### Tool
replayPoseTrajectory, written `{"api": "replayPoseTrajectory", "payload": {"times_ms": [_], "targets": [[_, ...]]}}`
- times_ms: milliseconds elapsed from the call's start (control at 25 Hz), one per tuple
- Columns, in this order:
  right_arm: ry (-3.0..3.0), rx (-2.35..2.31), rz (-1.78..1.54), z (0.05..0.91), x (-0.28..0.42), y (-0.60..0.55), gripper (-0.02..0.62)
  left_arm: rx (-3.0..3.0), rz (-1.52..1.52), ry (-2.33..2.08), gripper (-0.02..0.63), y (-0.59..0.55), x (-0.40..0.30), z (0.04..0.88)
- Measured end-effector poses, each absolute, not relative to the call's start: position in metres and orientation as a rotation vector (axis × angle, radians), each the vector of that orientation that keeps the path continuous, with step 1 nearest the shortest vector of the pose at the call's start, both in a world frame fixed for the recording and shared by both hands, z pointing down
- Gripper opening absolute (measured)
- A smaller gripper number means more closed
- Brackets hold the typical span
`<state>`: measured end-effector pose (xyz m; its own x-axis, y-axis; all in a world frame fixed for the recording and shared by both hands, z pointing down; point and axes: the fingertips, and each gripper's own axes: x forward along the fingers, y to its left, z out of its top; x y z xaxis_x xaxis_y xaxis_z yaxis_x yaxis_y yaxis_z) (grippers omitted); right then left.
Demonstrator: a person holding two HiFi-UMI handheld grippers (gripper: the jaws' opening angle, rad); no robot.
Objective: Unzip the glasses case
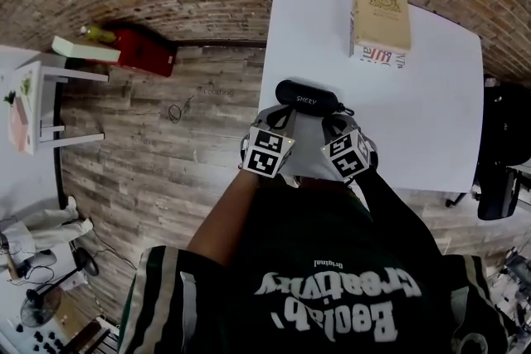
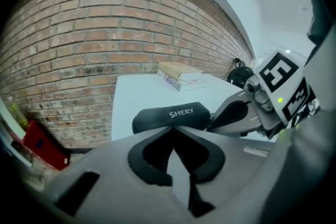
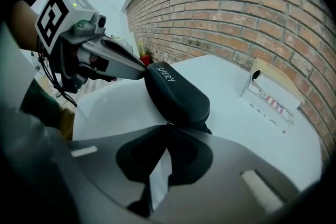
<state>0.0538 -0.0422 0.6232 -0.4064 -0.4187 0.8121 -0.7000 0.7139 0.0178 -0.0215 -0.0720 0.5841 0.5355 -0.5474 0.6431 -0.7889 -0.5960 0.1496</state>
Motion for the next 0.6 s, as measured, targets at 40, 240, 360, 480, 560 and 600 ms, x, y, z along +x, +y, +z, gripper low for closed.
{"api": "replayPoseTrajectory", "payload": {"times_ms": [40, 240, 360, 480, 560, 600], "targets": [[-2.050, 0.850, 0.413, 0.624, 0.054, -0.043, 0.013, 2.372, 0.759, -1.065, 0.015, -0.071, -0.016, 0.580], [-2.048, 0.868, 0.414, 0.624, 0.056, -0.047, 0.014, 2.489, 0.757, -0.985, 0.044, -0.089, 0.018, 0.558], [-2.052, 0.878, 0.424, 0.626, 0.056, -0.047, 0.014, 2.481, 0.814, -0.918, 0.043, -0.096, 0.031, 0.565], [-2.054, 0.885, 0.439, 0.626, 0.055, -0.048, 0.014, 2.447, 0.831, -0.932, 0.008, -0.100, 0.030, 0.573], [-2.058, 0.887, 0.447, 0.626, 0.054, -0.049, 0.014, 2.441, 0.827, -0.933, 0.008, -0.101, 0.028, 0.573], [-2.060, 0.890, 0.450, 0.626, 0.055, -0.049, 0.014, 2.437, 0.816, -0.934, 0.006, -0.101, 0.028, 0.573]]}}
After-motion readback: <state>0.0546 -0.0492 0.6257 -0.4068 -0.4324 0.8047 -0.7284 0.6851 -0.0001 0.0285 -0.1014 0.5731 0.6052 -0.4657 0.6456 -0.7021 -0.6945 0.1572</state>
